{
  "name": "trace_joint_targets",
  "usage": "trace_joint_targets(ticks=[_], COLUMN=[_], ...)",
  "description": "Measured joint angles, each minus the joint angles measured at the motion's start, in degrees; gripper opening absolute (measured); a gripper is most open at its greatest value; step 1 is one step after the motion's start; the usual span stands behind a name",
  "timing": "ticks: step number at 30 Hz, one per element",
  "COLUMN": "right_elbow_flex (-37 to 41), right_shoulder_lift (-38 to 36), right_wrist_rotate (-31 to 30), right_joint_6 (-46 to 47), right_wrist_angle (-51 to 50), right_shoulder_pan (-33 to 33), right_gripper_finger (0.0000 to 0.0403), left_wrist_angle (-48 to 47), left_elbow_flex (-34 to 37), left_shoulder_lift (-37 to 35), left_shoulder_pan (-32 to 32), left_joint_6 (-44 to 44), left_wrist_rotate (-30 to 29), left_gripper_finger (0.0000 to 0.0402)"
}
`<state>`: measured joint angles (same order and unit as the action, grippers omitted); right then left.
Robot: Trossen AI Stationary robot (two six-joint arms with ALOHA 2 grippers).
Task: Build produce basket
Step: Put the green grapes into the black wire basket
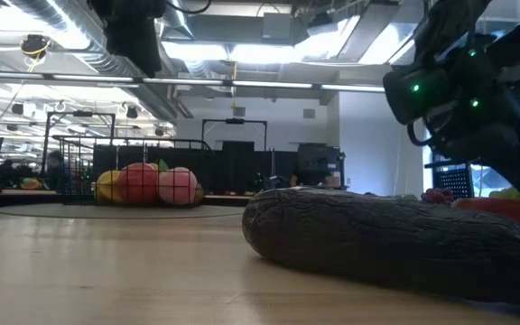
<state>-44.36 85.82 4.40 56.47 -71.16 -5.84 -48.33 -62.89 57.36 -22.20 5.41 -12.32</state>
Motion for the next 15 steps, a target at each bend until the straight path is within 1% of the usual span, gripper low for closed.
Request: trace_joint_targets(ticks=[5, 8, 12, 15], right_elbow_flex=[0.02, 0.01, 0.00, -0.01], right_shoulder_lift=[3.56, 5.53, 7.27, 7.53], right_wrist_rotate=[-0.25, -1.01, -0.79, -0.66], right_joint_6=[-0.04, -0.03, 0.02, 0.02], right_wrist_angle=[2.26, 3.96, 4.91, 5.04], right_shoulder_pan=[-1.21, -1.48, -1.49, -1.49], right_gripper_finger=[0.0237, 0.0229, 0.0194, 0.0154], left_wrist_angle=[0.00, 0.00, 0.00, 0.00], left_elbow_flex=[0.00, 0.00, 0.00, 0.00], left_shoulder_lift=[-0.04, -0.02, -0.04, -0.04], left_shoulder_pan=[0.01, 0.01, 0.01, 0.01], left_joint_6=[-0.02, -0.03, -0.04, -0.04], left_wrist_rotate=[0.02, 0.01, 0.00, 0.02], left_gripper_finger=[0.0225, 0.0225, 0.0225, 0.0225])
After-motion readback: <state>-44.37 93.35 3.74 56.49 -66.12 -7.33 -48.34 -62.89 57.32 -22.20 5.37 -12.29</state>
